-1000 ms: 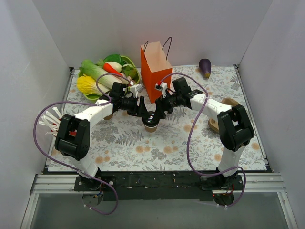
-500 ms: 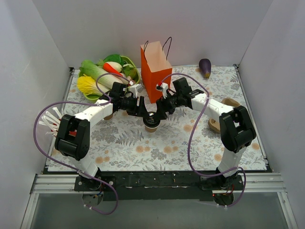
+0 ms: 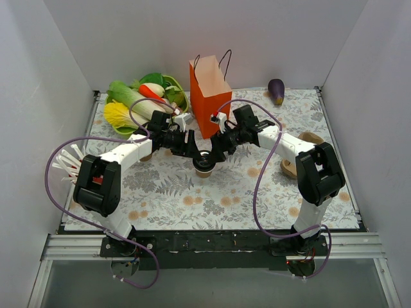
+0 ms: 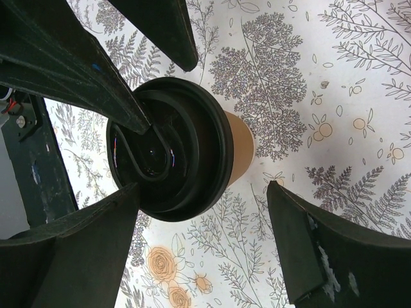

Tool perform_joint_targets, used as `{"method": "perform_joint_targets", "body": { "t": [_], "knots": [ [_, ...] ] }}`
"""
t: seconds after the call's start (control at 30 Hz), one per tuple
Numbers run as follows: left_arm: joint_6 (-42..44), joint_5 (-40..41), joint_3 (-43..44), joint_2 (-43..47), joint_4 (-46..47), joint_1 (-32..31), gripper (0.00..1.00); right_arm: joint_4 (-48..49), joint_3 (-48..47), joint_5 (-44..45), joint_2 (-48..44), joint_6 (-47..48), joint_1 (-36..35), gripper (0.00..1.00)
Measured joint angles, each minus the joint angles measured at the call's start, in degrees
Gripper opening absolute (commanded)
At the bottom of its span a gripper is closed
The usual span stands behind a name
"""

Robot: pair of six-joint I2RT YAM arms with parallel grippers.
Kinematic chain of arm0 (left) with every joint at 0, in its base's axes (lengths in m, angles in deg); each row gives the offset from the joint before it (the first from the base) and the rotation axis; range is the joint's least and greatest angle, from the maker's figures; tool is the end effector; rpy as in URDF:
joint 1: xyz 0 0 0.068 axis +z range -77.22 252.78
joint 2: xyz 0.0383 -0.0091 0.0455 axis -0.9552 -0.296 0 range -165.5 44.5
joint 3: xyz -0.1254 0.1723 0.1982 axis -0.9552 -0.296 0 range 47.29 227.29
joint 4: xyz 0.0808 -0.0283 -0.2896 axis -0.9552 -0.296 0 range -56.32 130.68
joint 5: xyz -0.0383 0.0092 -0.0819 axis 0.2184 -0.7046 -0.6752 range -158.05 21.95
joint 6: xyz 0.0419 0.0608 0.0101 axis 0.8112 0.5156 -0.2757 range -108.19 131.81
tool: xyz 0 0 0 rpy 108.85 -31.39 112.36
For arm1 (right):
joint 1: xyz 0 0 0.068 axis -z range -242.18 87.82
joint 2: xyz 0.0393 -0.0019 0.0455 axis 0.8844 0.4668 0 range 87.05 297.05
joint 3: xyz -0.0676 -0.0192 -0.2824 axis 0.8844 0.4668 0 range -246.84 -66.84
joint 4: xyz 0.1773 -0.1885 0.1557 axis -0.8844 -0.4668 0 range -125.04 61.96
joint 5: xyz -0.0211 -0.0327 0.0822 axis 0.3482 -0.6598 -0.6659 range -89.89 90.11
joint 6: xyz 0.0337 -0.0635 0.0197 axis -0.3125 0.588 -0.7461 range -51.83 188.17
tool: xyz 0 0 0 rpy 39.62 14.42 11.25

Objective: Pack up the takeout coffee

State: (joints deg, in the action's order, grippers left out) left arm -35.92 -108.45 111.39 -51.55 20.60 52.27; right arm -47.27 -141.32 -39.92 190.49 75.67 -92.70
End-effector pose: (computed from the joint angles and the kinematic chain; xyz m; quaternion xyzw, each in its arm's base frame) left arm 0.3610 -0.1783 0.1973 -0.0996 0.8889 -0.4416 0.0696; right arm 0.3654 0.2622 0.2107 -0.4015 0.7901 0.3802 0.2647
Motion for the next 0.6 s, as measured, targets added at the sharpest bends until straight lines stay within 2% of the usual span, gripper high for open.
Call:
{"method": "perform_joint_targets", "body": {
  "t": [0.27,0.6],
  "knots": [
    [1.0,3.2,0.0,2.7,1.0,-0.2,0.51,-0.4,0.0,-0.3,0.0,0.0,0.0,0.88],
    [0.5,-2.7,-2.0,3.9,2.9,-0.2,0.5,-0.3,0.0,-0.5,0.0,-0.1,0.0,0.89]
  ]
}}
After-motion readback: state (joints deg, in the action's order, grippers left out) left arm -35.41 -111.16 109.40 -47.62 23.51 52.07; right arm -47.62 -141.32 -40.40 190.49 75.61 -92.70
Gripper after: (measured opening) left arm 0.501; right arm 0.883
